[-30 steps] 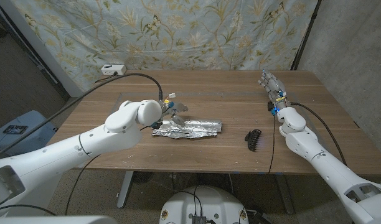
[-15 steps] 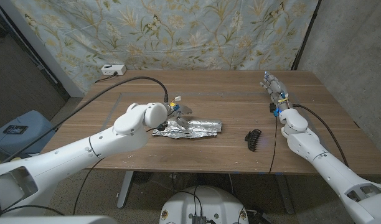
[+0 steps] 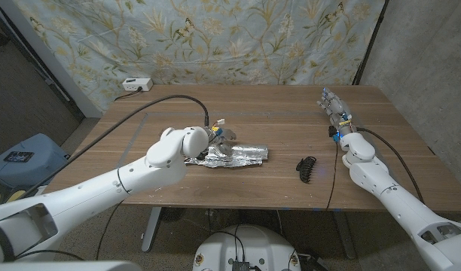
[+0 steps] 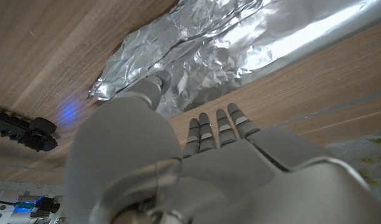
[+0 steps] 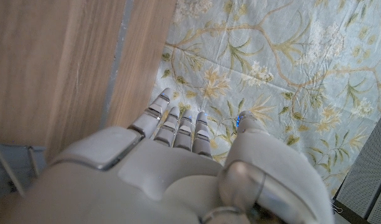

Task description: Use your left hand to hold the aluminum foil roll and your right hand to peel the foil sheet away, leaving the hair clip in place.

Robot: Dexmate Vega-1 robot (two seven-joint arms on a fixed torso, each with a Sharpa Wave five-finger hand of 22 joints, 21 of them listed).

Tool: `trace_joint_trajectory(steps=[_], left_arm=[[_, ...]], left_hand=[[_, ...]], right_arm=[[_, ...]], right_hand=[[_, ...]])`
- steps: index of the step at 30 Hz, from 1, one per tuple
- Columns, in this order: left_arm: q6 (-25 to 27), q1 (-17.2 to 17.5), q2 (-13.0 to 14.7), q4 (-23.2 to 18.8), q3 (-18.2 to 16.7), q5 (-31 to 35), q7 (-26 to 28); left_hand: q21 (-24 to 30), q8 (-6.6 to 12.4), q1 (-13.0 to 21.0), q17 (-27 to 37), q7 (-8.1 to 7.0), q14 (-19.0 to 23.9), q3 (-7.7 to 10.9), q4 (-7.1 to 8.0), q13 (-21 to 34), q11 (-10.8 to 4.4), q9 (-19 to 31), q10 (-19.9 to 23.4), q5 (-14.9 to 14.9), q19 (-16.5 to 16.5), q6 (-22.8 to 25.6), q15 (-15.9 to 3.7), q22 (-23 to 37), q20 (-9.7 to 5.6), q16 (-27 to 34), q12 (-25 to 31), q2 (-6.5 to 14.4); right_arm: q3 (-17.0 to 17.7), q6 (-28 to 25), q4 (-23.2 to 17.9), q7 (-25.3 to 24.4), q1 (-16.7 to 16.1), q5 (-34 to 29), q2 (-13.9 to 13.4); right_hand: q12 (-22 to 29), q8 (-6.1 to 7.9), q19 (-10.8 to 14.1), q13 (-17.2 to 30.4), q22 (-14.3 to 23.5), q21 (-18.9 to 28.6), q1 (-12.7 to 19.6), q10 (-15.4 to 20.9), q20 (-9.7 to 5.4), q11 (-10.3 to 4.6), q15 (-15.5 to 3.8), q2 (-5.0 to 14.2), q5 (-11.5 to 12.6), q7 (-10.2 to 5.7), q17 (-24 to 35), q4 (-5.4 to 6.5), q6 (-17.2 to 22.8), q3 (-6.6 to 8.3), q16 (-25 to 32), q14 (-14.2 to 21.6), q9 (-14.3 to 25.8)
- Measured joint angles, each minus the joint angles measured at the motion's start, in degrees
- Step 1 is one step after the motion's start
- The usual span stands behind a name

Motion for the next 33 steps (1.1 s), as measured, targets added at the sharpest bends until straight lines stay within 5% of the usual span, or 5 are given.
trace_joint_trajectory(steps=[11,25,33], left_arm=[[2.9,2.1,-0.8,0.2,0.0,4.0,2.8],[3.5,3.4,-1.6,1.2,0.1,5.6,4.4],[3.0,3.3,-2.2,2.2,0.4,6.6,4.5]], left_hand=[[0.7,1.18,2.0,1.0,-0.73,1.9,-0.39,-0.09,1.4,-0.32,0.4,2.4,0.7,1.4,3.5,-0.14,0.0,0.38,1.1,2.6,-0.1],[2.4,3.79,5.8,3.1,-3.41,8.5,-3.01,0.16,4.2,-3.46,1.5,9.6,1.1,5.1,13.0,-4.04,0.3,-0.43,4.5,8.7,-1.2],[2.9,4.34,6.5,3.7,-3.99,9.8,-3.48,0.31,4.8,-3.54,1.6,11.5,1.1,5.4,14.8,-4.37,0.3,-0.74,5.3,9.9,-1.0]], right_arm=[[-0.1,0.0,1.2,0.2,-0.1,0.1,0.2],[-0.3,0.0,2.6,0.3,0.2,0.4,0.9],[-0.3,0.2,3.4,0.3,0.2,0.7,1.1]], right_hand=[[0.0,0.0,0.0,0.0,0.0,0.0,0.0,0.0,0.0,0.0,0.0,0.0,0.0,0.0,0.0,0.0,0.0,0.0,0.0,0.0,0.0],[0.0,0.0,0.0,0.0,0.0,0.0,0.0,0.0,0.0,0.0,0.0,0.0,0.0,0.0,0.0,-0.16,0.0,0.17,0.0,0.0,0.0],[0.0,0.0,0.0,0.0,0.0,0.0,-0.2,0.0,0.0,0.0,-0.16,0.25,0.0,0.0,0.0,-0.31,0.0,0.32,0.0,-0.2,0.0]])
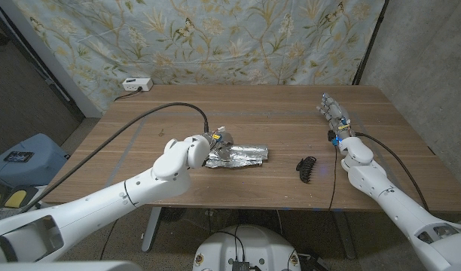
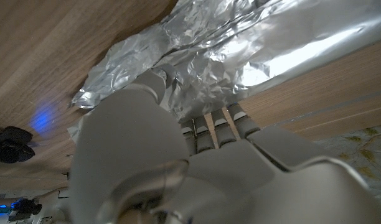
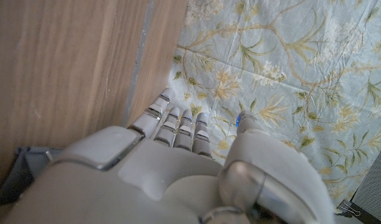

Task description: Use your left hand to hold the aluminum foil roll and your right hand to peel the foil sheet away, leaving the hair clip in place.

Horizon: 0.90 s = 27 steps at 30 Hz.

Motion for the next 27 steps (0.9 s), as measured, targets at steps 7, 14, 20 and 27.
trace_joint_trajectory(steps=[7,14,20,27], left_arm=[[-0.9,-0.7,-0.9,1.2,0.4,0.9,-0.2],[-1.7,-1.2,-1.7,2.1,0.6,1.5,-0.7],[-2.3,-1.6,-2.3,3.0,0.6,1.9,-0.9],[-2.9,-2.0,-2.8,3.9,0.6,1.9,-1.2]], left_hand=[[0.4,0.48,1.2,0.5,0.37,1.2,-0.48,0.0,0.6,-0.19,0.5,1.8,0.4,0.5,2.2,-0.17,0.1,-0.09,0.7,1.4,0.1],[0.8,1.33,1.9,1.1,0.77,2.7,-0.9,-0.05,1.4,-0.44,0.9,3.9,0.4,1.1,4.7,-0.47,0.3,0.02,1.6,3.1,0.1],[1.6,2.47,2.7,1.6,0.81,5.1,-1.27,-0.01,2.2,-1.13,1.5,6.9,0.9,2.2,7.8,-1.44,0.3,0.14,2.5,5.2,-0.3],[2.2,3.86,3.1,2.1,0.41,7.4,-1.67,0.08,3.3,-1.34,2.0,9.1,0.9,3.5,11.3,-2.34,0.5,0.0,3.4,7.2,-0.4]], right_arm=[[0.0,0.2,0.8,0.2,0.1,0.3,0.3],[0.1,0.3,1.3,0.2,0.2,0.5,0.4],[0.1,0.3,2.0,0.3,0.5,0.5,0.6],[-0.1,0.3,2.9,0.4,1.0,0.6,0.9]], right_hand=[[0.0,0.0,0.0,0.0,0.0,0.0,0.0,0.0,0.0,0.0,0.0,-0.01,0.0,0.0,0.0,0.0,0.0,0.0,0.0,0.0,0.0],[0.0,0.0,0.0,0.0,0.0,0.0,-0.2,0.0,0.0,0.0,0.0,-0.25,0.0,0.0,0.0,-0.16,0.0,-0.16,0.0,0.0,0.0],[0.0,0.0,0.0,0.0,0.0,0.0,-0.2,0.0,0.0,0.0,0.01,-0.25,0.0,0.0,0.0,-0.16,0.0,-0.16,0.4,0.0,0.0],[0.0,0.0,0.0,0.0,0.0,0.0,-0.2,0.0,0.0,0.0,0.01,-0.25,0.0,0.0,0.0,-0.16,0.0,-0.16,0.4,0.0,0.0]])
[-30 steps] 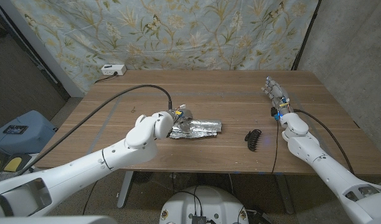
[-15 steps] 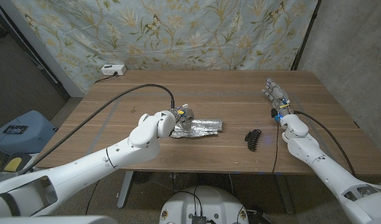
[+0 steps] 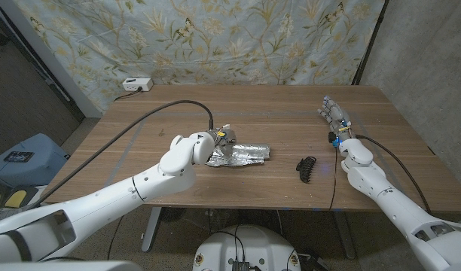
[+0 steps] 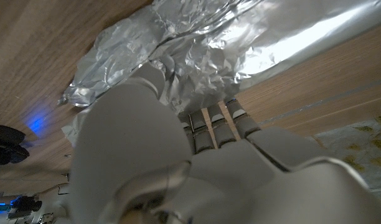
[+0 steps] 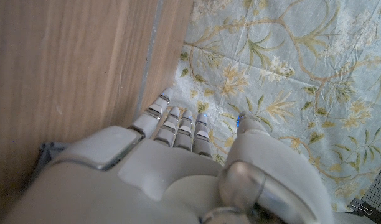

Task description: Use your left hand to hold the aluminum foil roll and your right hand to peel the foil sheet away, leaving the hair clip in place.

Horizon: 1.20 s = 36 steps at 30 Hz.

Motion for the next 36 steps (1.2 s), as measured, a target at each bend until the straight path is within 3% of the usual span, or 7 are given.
trace_joint_trajectory(steps=[10,36], left_arm=[[-0.7,-0.3,-0.4,0.9,-0.2,0.0,-0.1],[-0.6,-0.8,-0.5,0.0,-1.3,2.5,-0.6]], left_hand=[[1.1,2.79,1.1,1.1,-2.42,3.7,-0.33,0.14,0.0,-1.1,1.1,4.2,0.4,2.0,3.7,-1.59,0.0,-0.71,1.7,2.2,-0.7],[2.0,5.03,1.3,2.3,-3.39,5.7,-1.08,0.32,-0.1,-2.03,2.5,6.8,0.8,2.6,5.6,-1.99,0.0,-0.71,2.6,2.2,-0.6]], right_arm=[[-0.3,-0.4,0.9,0.2,0.5,0.2,0.5],[-0.5,-0.9,0.6,0.0,0.8,0.2,0.3]], right_hand=[[0.0,0.0,0.0,0.0,0.0,0.0,-0.2,0.0,0.0,0.0,0.0,0.25,0.0,0.0,0.0,0.0,0.0,0.0,0.0,0.0,0.0],[0.0,0.0,0.0,0.0,0.0,0.0,-0.5,0.0,0.0,0.0,0.01,0.02,0.0,0.0,0.0,-0.24,0.0,0.24,0.0,0.0,0.0]])
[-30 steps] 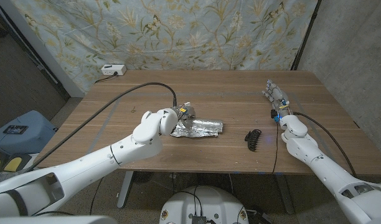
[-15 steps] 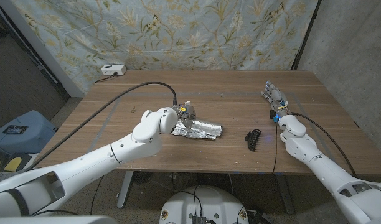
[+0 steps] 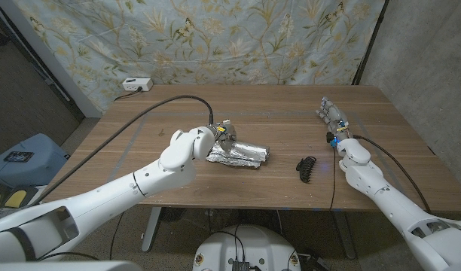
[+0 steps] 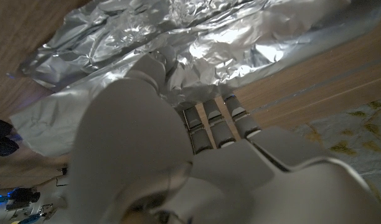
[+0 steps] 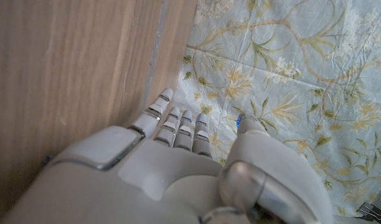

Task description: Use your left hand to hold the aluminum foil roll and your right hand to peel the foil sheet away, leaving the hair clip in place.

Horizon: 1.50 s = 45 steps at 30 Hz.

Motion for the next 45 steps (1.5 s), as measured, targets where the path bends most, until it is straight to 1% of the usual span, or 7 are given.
trace_joint_trajectory(steps=[16,20,22,25,30,33,45], left_arm=[[0.9,-0.1,-0.3,-1.0,-1.1,0.6,-1.7],[1.4,-0.7,-0.6,-1.2,-1.3,0.4,-2.7],[1.6,-1.1,-0.6,-1.2,-1.3,0.1,-3.3],[1.9,-1.6,-0.7,-1.3,-1.3,0.0,-4.0],[2.5,-2.5,-0.8,-1.3,-1.2,-0.3,-5.3],[2.9,-2.9,-0.8,-1.3,-1.2,-0.7,-5.8],[4.6,-5.1,-0.9,-1.4,-0.8,-3.2,-8.0]], left_hand=[[0.4,0.62,0.0,0.4,0.01,1.0,-0.03,0.03,-0.1,0.01,0.5,0.4,0.4,0.2,0.0,-0.02,0.0,-0.2,0.2,0.0,0.0],[0.5,0.68,0.0,0.4,-0.02,1.2,-0.25,0.25,-0.1,0.01,0.8,0.4,0.4,0.6,0.0,-0.22,0.0,-0.01,0.3,0.0,0.0],[0.5,0.74,-0.1,0.6,-0.22,1.5,-0.25,0.25,-0.1,-0.03,0.8,0.8,0.5,0.6,0.2,0.08,0.0,-0.01,0.6,0.0,0.0],[0.5,0.76,-0.1,0.7,-0.41,1.8,-0.26,0.25,-0.1,-0.11,0.9,0.9,0.7,0.6,0.4,-0.24,0.0,-0.01,0.7,0.0,-0.1],[0.8,0.76,-0.2,0.9,-0.41,2.3,-0.42,0.41,-0.1,-0.23,0.9,1.0,0.7,0.6,0.4,0.03,0.0,-0.01,1.0,0.0,-0.2],[0.8,0.76,-0.3,0.9,-0.41,2.5,-0.42,0.41,-0.1,-0.22,0.9,1.0,0.7,0.9,0.4,-0.15,0.0,0.31,1.0,0.0,-0.2],[1.3,0.76,-0.2,0.9,-0.71,3.2,-0.43,0.41,-0.1,-0.44,1.0,1.2,1.0,1.1,0.7,-0.24,0.0,0.09,1.4,0.0,-0.2]], right_arm=[[0.2,-0.3,-1.2,-0.2,-0.5,-0.1,-0.7],[0.3,-0.3,-1.4,-0.2,-0.5,-0.2,-0.8],[0.4,-0.3,-1.5,-0.3,-0.6,-0.2,-0.9],[0.4,-0.3,-1.6,-0.3,-0.6,-0.2,-1.0],[0.6,-0.3,-1.7,-0.3,-0.7,-0.1,-1.1],[0.7,-0.3,-1.7,-0.3,-0.7,-0.1,-1.1],[1.0,-0.3,-2.0,-0.3,-1.1,0.2,-1.2]], right_hand=[[0.0,0.0,0.0,0.0,0.0,0.0,-0.2,0.0,0.0,0.0,0.03,0.21,0.0,0.0,0.0,0.0,0.0,0.0,0.0,0.0,0.0],[0.0,0.0,0.0,0.0,0.0,0.0,-0.2,0.0,0.0,0.0,0.03,0.21,0.0,0.0,0.0,-0.24,0.0,0.24,0.0,0.0,0.0],[0.0,0.0,0.0,0.0,0.0,0.0,-0.2,0.0,0.0,0.0,0.03,0.21,0.0,0.0,0.0,-0.24,0.0,0.24,0.0,0.0,0.0],[0.0,0.0,0.0,0.0,0.0,0.0,-0.2,0.0,0.0,0.0,0.03,0.21,0.0,0.0,0.0,-0.24,0.0,0.24,0.0,0.0,0.0],[0.0,0.0,0.0,0.0,0.0,0.0,-0.2,0.0,0.0,0.0,0.03,0.21,0.0,0.0,0.0,-0.24,0.0,0.24,0.0,0.0,0.0],[0.0,0.0,0.0,0.0,0.0,0.0,-0.2,0.0,0.0,0.0,0.03,0.21,0.0,0.0,0.0,-0.24,0.0,0.24,0.0,0.0,0.0],[0.0,0.0,0.0,0.0,0.0,0.0,-0.2,0.0,0.0,0.0,0.03,0.21,0.0,0.0,0.0,-0.23,0.0,0.24,0.0,0.0,0.0]])
